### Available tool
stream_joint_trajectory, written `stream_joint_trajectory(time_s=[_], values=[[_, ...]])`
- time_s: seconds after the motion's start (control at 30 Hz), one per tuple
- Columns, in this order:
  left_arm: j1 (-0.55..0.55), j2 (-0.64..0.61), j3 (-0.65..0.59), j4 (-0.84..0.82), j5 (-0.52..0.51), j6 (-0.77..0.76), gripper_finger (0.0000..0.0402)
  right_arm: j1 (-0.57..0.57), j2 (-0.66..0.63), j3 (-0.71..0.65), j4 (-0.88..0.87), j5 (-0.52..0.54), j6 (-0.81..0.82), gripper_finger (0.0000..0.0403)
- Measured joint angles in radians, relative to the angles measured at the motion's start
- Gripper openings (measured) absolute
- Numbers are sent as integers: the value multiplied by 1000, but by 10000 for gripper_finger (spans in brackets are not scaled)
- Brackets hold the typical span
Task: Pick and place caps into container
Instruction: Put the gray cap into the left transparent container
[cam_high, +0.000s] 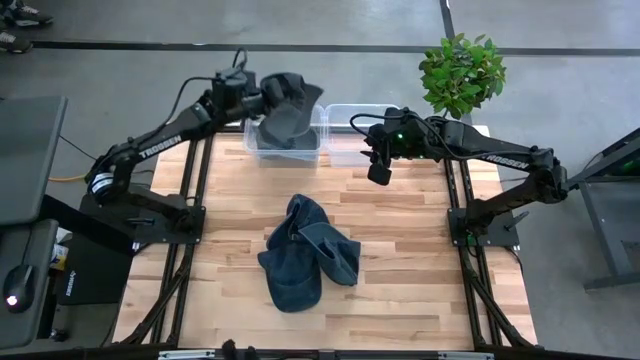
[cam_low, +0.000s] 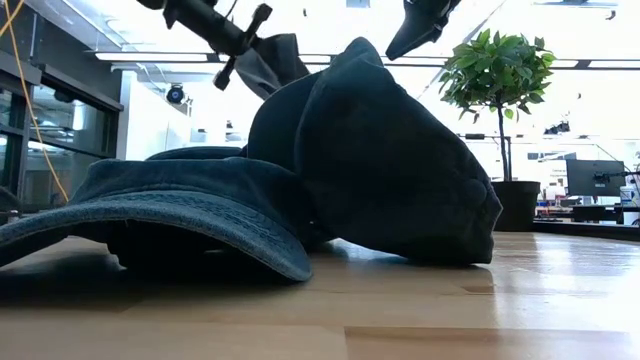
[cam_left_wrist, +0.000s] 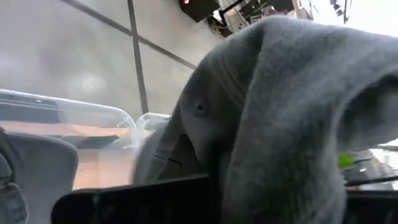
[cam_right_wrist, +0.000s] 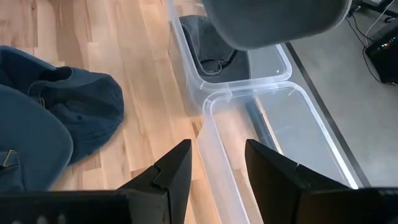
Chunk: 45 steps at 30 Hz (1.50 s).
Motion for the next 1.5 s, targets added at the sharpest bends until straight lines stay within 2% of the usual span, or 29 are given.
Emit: stream_joint_trajectory(time_s=[0.1, 0.17, 0.43, 0.9, 1.17, 1.4, 1.5], values=[[66, 33, 0, 20, 149, -34, 0, 0, 0, 0, 0, 1, -2, 145], [94, 51, 0, 23, 214, -57, 0, 0, 0, 0, 2, 1, -8, 145], [116, 143, -1, -3, 278, -95, 0, 0, 0, 0, 8, 4, -20, 145], [116, 194, -1, -164, 187, -82, 0, 0, 0, 0, -7, 4, -21, 145], [116, 203, -1, -159, 192, -82, 3, 0, 0, 0, -14, 4, -21, 145], [116, 203, 0, -31, 224, -107, 0, 0, 0, 0, -14, 14, -25, 145], [115, 208, 0, -46, 225, -121, 0, -1, 0, -1, -14, 25, -28, 145]])
